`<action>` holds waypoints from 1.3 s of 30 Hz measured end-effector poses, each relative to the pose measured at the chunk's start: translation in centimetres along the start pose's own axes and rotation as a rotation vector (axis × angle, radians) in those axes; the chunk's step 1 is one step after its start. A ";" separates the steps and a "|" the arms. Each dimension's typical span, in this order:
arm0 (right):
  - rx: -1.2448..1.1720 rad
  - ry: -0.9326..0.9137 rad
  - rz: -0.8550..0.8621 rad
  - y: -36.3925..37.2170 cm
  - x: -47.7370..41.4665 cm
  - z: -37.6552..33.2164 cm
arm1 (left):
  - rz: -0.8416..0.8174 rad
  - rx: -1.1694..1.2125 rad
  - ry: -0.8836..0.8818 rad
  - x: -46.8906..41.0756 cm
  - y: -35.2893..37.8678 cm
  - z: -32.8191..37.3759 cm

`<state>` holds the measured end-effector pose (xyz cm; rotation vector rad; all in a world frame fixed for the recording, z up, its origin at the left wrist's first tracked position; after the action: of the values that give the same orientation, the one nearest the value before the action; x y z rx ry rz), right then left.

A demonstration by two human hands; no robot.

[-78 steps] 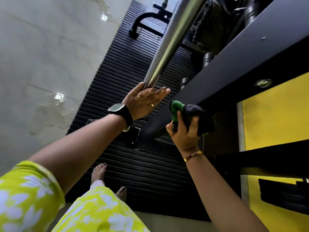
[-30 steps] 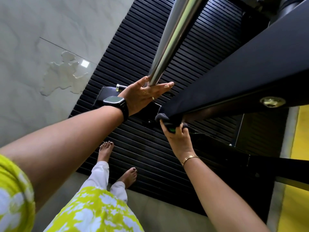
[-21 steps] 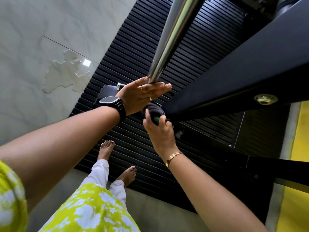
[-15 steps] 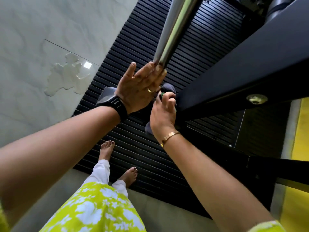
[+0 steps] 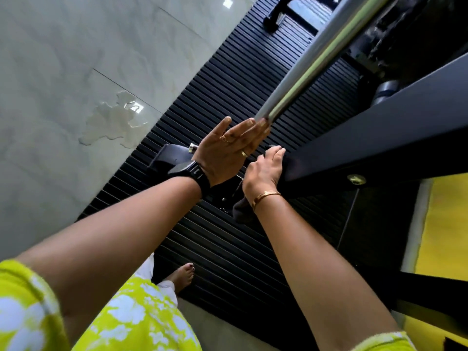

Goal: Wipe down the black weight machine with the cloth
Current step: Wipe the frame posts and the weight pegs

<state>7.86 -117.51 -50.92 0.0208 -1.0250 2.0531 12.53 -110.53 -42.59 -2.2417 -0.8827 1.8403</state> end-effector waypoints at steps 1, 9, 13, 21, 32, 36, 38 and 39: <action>0.007 -0.009 0.003 -0.9 0.7 0.8 | 0.022 -0.018 -0.009 -1.2 -0.7 -0.1; 0.063 -0.020 0.135 -9.0 7.1 7.8 | 0.085 -0.159 -0.018 -10.2 -3.7 -2.2; 0.086 0.014 0.209 -13.3 9.8 11.7 | 0.131 -0.182 -0.039 -14.7 -6.0 -4.0; 0.075 0.089 0.379 -21.9 15.8 19.4 | 0.100 -0.136 -0.093 -22.2 -11.0 -5.9; 0.140 0.335 0.624 -33.6 22.3 30.9 | 0.282 -0.057 -0.064 -35.8 -18.5 -10.2; 0.179 0.443 0.671 -37.3 24.2 34.8 | 0.376 0.009 -0.046 -40.1 -20.3 -11.9; 0.182 0.508 0.739 -39.4 25.6 36.9 | 0.410 0.053 -0.044 -42.3 -20.9 -12.3; 0.189 0.552 0.789 -40.8 26.4 37.9 | 0.437 0.077 -0.040 -43.6 -21.4 -12.6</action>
<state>5.76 -111.96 10.42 -0.9305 -0.5125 2.6117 12.29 -111.08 7.59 -2.5047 -0.3312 2.0479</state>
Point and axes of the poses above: each hand's wrist, its own x-axis away from the middle knuckle, its own y-axis out of the palm, z = x × y, the point moved 9 cm from there along -x, towards the middle knuckle, and after that the axes turned 13 degrees about z, right-handed, at the moved point
